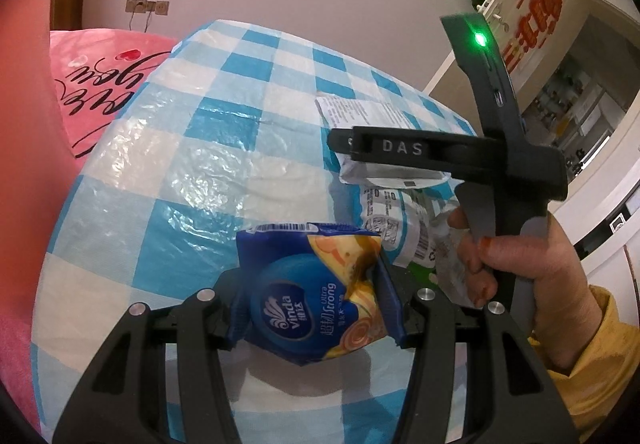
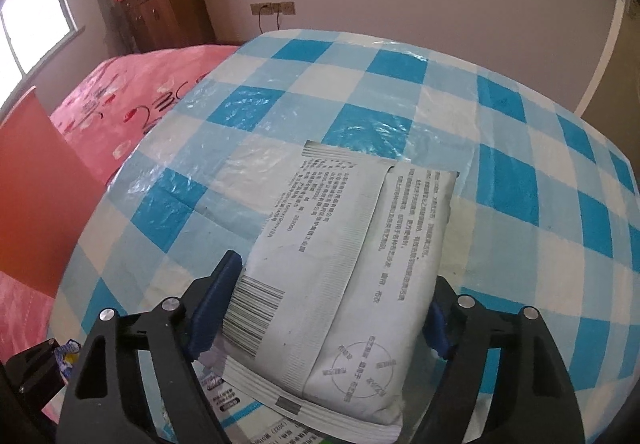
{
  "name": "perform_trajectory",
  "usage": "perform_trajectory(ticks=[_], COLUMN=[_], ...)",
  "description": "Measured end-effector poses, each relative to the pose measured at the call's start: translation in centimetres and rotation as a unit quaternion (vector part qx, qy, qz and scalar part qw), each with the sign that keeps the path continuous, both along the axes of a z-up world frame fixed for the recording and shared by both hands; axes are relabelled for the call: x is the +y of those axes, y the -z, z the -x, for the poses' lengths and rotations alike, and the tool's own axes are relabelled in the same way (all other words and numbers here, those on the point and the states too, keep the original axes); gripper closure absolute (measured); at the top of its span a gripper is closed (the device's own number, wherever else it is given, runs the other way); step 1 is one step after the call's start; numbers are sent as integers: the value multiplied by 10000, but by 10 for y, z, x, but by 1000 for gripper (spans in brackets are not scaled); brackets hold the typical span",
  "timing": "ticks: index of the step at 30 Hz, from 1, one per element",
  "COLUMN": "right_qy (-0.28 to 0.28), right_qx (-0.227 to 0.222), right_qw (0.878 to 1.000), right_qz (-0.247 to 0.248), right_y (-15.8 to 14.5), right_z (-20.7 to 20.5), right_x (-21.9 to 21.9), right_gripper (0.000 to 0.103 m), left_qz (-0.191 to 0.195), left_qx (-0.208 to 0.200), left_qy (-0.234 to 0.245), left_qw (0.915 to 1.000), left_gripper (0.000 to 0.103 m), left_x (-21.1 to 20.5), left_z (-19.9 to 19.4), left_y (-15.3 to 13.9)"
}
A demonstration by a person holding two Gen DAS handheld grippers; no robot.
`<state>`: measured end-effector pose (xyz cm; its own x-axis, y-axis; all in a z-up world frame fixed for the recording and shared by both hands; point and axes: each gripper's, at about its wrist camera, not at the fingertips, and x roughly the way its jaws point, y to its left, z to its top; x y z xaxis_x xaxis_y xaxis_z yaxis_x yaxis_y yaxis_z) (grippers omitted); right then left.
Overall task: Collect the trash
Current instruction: 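Grasp the grey wet-wipe pack with the right tool while the left tool holds the Vinda pack, then carry both packs over the orange bucket and open both tools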
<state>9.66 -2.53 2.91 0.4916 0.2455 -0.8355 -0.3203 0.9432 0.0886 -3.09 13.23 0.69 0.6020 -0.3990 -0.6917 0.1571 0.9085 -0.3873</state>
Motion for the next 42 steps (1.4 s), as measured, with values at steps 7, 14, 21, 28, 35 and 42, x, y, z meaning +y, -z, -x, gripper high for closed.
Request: perform_trajectory(ticks=[7,14,21,28,35,42], right_qy=[128,309,281,-61,-728,-1443], right_qx=[-268,-544,-614,-663,-786,-759], right_qw=[9994,9968,9937,9894,9831,9738], right_qz=[-149,-489,-899,-1293,-1485,-1586], right_y=[-16,-45,-72,-105,-141,-162], right_z=[13,32,48,61,74,77], right_x=[-12,-28,-32,-11,42,113], right_gripper=[25,25,25,25,25,25], left_qz=[29,5,-82,-204,-442,-671], left_qx=[-132,-359,-671,-1037,-1359,-1435], left_qy=[-20,-35,-95,-393,-1075,-1833], left_qw=[9999,9993,9977,9936,9839,9702], left_gripper=[49,49,49,49,49,49], left_x=[4,6,12,38,93,158], left_z=[4,9,14,22,35,44], left_y=[-11,-30,-57,-90,-124,-141])
